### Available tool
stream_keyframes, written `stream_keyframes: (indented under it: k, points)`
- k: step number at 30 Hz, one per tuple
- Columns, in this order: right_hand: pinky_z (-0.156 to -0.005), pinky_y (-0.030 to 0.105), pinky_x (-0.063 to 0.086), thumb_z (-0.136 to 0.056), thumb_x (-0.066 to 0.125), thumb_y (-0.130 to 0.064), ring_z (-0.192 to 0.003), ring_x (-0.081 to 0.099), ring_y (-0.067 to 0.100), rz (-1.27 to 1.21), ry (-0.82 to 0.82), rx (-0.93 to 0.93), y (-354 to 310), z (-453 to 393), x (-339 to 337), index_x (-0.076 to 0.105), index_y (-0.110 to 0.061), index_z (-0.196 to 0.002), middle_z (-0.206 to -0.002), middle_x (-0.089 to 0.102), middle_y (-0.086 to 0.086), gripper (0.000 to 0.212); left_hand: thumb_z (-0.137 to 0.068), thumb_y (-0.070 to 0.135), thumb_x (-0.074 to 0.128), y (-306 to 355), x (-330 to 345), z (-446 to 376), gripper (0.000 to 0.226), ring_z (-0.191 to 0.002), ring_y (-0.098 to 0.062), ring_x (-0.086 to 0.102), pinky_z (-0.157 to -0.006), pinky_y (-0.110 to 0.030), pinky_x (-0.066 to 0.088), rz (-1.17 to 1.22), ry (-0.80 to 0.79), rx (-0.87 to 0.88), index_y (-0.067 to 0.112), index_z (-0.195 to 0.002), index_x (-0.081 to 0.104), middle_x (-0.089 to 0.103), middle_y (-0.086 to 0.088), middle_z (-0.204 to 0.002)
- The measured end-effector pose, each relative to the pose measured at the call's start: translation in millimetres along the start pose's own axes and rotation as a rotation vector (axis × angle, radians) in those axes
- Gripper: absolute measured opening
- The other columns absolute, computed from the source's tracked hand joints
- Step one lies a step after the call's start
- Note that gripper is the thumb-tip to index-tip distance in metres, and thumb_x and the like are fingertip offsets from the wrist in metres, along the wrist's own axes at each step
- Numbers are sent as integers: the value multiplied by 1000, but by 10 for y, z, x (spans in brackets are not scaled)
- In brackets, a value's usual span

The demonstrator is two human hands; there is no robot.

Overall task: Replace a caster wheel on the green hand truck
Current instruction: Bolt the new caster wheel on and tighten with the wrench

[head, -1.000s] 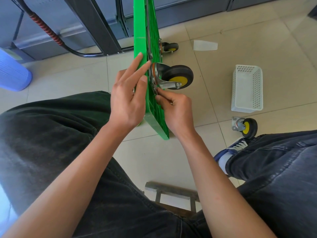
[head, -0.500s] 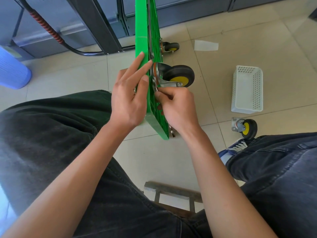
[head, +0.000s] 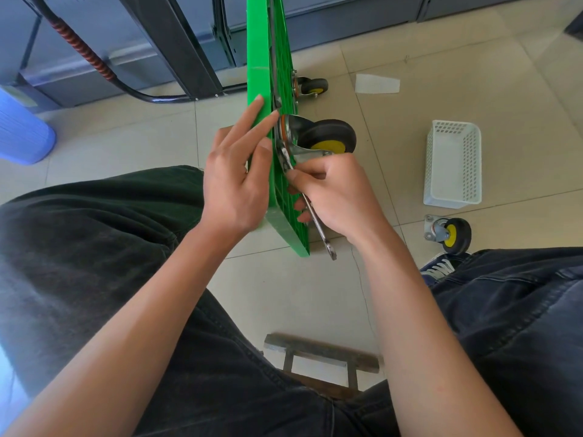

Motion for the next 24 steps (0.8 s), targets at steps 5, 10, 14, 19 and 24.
stream_keyframes:
  k: [5,10,14,19,24]
  points:
    - [-72,52,61,-96,68,-20,-75,73,27,118,72,-76,168,-50,-92,81,-22,-98,-81,77,1,13,-106,20,40,-2,8,-4,39,-125,-14,49,-96,-10,37,12,1,2,17,-139,61,47,1,-154]
    - [-78,34,57,-96,68,-21,-87,69,7,178,181,-178,233,-89,-81,80,-27,-108,-91,77,-16,18,-106,20,40,-5,4,-1,40,-125,-16,50,-98,-15,40,11,4,2,17,-139,61,47,0,-154]
    - [-93,37,57,-96,69,-18,-104,70,7,139,230,-228,245,-109,-13,78,-25,-118,-109,77,-14,25,-105,19,40,-8,3,-1,40,-124,-14,50,-96,-11,38,7,9,6,16,-139,61,48,0,-154]
    - [-96,31,56,-96,69,-14,-106,70,6,91,254,-237,248,-126,39,76,-17,-122,-114,77,-9,27,-105,18,41,-8,1,5,40,-124,-13,50,-95,-9,36,4,12,4,15,-138,61,48,-1,-154]
    - [-99,33,55,-95,68,-11,-109,69,4,15,236,-231,241,-147,109,76,-16,-121,-116,76,-7,28,-105,18,41,-9,-1,3,39,-123,-14,51,-96,-8,36,2,11,5,15,-138,62,48,-2,-153]
Point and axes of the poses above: each hand's wrist, its own z-axis away from the middle knuckle, its own x-axis out of the palm, y = z × x, the point moved 6 cm from there along -z, towards the middle knuckle
